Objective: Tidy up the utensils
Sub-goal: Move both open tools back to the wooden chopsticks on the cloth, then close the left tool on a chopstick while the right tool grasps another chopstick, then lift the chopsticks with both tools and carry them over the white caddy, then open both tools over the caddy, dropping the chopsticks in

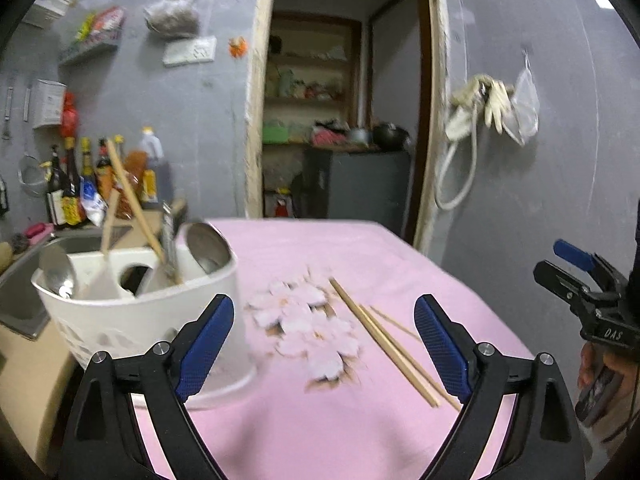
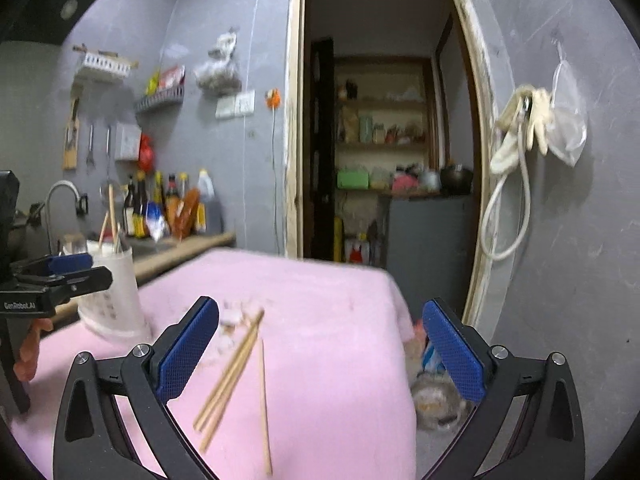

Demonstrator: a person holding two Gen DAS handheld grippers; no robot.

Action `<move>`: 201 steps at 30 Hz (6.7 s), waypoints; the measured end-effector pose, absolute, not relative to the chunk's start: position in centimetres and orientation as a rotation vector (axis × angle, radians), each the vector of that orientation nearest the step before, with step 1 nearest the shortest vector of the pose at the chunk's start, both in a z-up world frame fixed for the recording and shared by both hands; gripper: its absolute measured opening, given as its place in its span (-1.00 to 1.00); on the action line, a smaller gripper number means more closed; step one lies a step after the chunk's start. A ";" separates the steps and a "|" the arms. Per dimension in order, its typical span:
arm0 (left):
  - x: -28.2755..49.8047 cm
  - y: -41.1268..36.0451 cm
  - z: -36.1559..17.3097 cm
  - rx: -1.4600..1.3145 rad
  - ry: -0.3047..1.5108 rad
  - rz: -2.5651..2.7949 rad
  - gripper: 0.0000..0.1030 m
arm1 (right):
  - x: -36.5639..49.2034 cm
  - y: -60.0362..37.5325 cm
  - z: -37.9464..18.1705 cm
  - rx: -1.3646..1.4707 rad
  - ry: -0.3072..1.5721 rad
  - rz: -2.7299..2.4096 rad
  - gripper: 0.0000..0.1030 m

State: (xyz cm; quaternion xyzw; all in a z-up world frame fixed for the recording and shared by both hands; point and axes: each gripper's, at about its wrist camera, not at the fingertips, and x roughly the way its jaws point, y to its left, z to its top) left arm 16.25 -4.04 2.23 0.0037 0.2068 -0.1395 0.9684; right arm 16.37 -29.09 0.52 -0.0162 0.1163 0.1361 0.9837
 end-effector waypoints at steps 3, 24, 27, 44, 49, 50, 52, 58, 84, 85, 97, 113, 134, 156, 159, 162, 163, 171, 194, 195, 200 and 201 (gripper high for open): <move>17.2 -4.9 1.2 0.021 0.488 -0.315 0.72 | 17.2 -29.0 -0.4 -0.049 0.322 0.293 0.97; 26.3 -8.5 -3.8 -0.081 0.959 -0.522 -0.42 | 23.0 -23.8 -6.9 -0.250 0.806 0.518 -0.52; 27.3 -8.6 -4.4 -0.110 0.995 -0.534 -0.50 | 23.1 -24.3 -7.0 -0.247 0.813 0.500 -0.74; 29.5 -8.0 -4.8 -0.224 1.043 -0.531 -0.88 | 23.8 -26.1 -6.6 -0.186 0.789 0.428 -0.96; 28.4 -7.2 -4.7 -0.218 1.048 -0.527 -0.91 | 23.6 -26.5 -6.4 -0.172 0.785 0.406 -0.96; 28.1 -6.9 -4.6 -0.214 1.052 -0.524 -0.92 | 23.4 -26.7 -6.4 -0.171 0.787 0.403 -0.96; 27.6 -6.5 -4.5 -0.210 1.060 -0.523 -0.92 | 23.1 -26.9 -6.5 -0.170 0.792 0.399 -0.96; 24.3 -5.1 -3.6 -0.165 1.069 -0.528 -0.92 | 21.6 -27.4 -6.5 -0.165 0.821 0.408 -0.96; 29.2 -7.0 -4.3 -0.064 1.108 -0.480 -0.88 | 30.1 -20.6 -7.1 -0.288 0.991 0.531 -0.88; 29.1 -6.9 -4.3 -0.071 1.104 -0.478 -0.89 | 30.2 -20.6 -7.1 -0.280 1.001 0.531 -0.91; 23.1 -4.4 0.0 -0.159 0.791 -0.481 -0.92 | 23.2 -22.8 -2.5 -0.084 0.681 0.552 -0.95; 14.8 1.0 8.9 -0.147 0.126 -0.251 -0.92 | 16.4 -16.1 6.1 0.026 -0.032 0.670 -0.95; 17.0 20.9 9.4 -0.520 -0.142 -0.011 -0.92 | 23.5 -7.3 8.0 0.345 -0.188 0.764 -0.95; 18.3 17.2 5.2 -0.376 -0.171 0.203 -0.92 | 24.0 -4.8 4.0 0.210 -0.197 0.679 -0.95; 18.4 16.2 4.6 -0.329 -0.156 0.192 -0.92 | 23.9 -4.5 3.5 0.192 -0.180 0.681 -0.95; 18.5 15.5 4.0 -0.299 -0.128 0.177 -0.91 | 23.8 -4.3 3.1 0.170 -0.167 0.685 -0.94; 18.6 15.3 3.9 -0.291 -0.122 0.174 -0.91 | 23.8 -4.3 3.0 0.168 -0.163 0.687 -0.94; 18.7 14.5 3.2 -0.270 -0.071 0.133 -0.91 | 24.0 -4.1 2.7 0.166 -0.127 0.710 -0.93; 16.8 13.9 3.6 -0.286 0.032 0.009 -0.26 | 23.1 -6.1 3.8 0.218 -0.100 0.635 -0.15; 16.7 13.7 3.8 -0.276 0.040 0.003 -0.26 | 22.9 -6.4 3.8 0.217 -0.092 0.627 -0.07; 15.7 11.7 4.7 -0.208 0.092 -0.043 -0.05 | 21.9 -9.2 3.8 0.197 -0.041 0.566 0.20; 15.3 11.2 4.8 -0.197 0.103 -0.056 -0.04 | 21.6 -10.0 3.7 0.194 -0.024 0.558 0.34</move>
